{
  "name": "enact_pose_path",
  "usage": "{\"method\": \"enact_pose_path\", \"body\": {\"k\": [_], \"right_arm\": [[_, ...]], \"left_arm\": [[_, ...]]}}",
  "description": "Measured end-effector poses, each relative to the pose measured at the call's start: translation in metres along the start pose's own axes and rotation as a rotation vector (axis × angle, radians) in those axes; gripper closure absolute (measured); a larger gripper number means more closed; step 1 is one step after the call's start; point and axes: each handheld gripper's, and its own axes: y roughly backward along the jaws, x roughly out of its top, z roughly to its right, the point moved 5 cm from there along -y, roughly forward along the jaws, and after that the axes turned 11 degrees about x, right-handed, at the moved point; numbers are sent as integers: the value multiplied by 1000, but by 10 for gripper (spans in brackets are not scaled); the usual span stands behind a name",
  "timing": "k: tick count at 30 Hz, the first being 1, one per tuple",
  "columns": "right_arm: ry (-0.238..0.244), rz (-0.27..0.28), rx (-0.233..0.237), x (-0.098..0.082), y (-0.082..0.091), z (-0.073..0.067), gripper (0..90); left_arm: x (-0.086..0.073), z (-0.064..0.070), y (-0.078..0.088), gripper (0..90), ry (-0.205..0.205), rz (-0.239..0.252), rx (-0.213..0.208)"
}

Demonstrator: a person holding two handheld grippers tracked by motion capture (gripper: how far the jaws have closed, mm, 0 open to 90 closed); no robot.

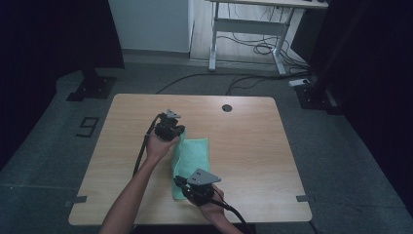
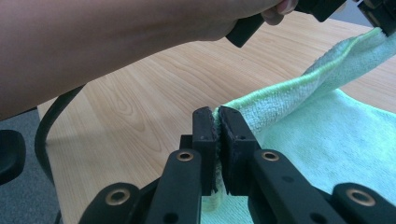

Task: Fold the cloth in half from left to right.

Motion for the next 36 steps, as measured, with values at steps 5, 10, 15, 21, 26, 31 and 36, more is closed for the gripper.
{"method": "enact_pose_path", "body": {"k": [5, 10, 15, 21, 26, 31, 36], "right_arm": [[-8, 6, -5, -2, 3, 2, 849], [-11, 19, -14, -4, 7, 3, 848], [-14, 16, -18, -8, 10, 4, 848], [-20, 6, -28, -13, 15, 7, 848], [-36, 1, -42, -19, 21, 12, 847], [-46, -4, -54, -23, 26, 17, 847], [-53, -15, -60, -27, 30, 20, 847]], "left_arm": [[2, 5, -1, 881, -8, 3, 0], [5, 8, -1, 881, -11, 8, 1], [5, 13, -4, 882, -18, 4, -7], [7, 22, -10, 882, -28, 4, -8], [8, 27, -15, 883, -30, 1, -10], [9, 33, -20, 882, -42, -6, -17], [8, 39, -27, 882, -48, -19, -24]]}}
